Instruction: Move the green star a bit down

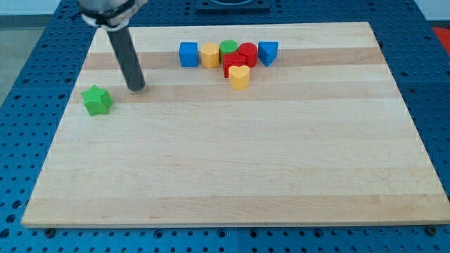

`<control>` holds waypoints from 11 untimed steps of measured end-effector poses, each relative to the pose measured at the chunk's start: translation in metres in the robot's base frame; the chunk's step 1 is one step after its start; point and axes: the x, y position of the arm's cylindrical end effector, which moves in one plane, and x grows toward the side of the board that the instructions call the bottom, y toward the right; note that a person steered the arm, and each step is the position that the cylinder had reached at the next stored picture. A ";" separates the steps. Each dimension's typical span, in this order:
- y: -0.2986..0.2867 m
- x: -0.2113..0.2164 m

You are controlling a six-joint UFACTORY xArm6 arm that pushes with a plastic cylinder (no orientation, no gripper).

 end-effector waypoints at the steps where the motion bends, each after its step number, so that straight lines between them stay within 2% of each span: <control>1: -0.011 0.048; 2: -0.012 0.049; 4: -0.029 -0.032; 5: -0.069 -0.036; 7: -0.079 0.000; 11: -0.055 0.069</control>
